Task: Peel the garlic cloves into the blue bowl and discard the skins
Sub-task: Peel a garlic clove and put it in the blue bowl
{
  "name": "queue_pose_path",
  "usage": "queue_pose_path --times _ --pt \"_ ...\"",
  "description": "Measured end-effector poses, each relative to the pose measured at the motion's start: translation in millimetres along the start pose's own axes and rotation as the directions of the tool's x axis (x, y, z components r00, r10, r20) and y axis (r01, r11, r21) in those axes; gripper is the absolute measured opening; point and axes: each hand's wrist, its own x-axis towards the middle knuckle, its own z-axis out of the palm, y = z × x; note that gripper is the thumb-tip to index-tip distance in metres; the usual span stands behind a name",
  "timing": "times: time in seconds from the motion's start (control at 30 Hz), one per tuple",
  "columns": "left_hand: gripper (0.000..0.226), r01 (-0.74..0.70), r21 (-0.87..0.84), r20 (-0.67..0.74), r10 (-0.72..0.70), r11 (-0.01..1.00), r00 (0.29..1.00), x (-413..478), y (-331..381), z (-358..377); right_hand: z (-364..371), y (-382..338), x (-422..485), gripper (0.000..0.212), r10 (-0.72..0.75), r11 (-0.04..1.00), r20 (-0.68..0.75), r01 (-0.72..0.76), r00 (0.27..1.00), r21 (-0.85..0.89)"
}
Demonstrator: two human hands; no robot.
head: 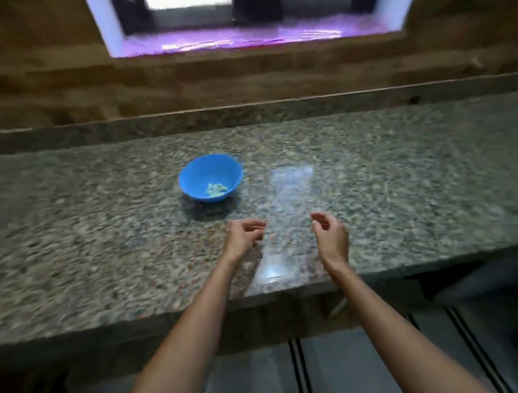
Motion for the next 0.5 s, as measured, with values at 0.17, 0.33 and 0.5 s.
queue_pose_path --times 0.17,0.33,0.5 --pt "0.038 -0.166 0.339 0.039 0.162 0.926 0.986 24.6 20.5 86.1 -29.1 54.3 54.0 0.027 0.127 0.992 0.064 -0.127 0.99 -0.014" --pt "0.048 -0.301 0.56 0.14 0.27 0.772 0.953 56.9 31.7 122.4 -22.9 69.5 74.6 0.031 0.243 0.965 0.187 -0.256 0.952 0.049" --pt "0.037 -0.243 0.41 0.109 0.217 0.879 0.97 76.7 28.5 119.8 -5.3 59.5 87.9 0.031 0.347 0.862 0.275 -0.42 0.897 0.283"
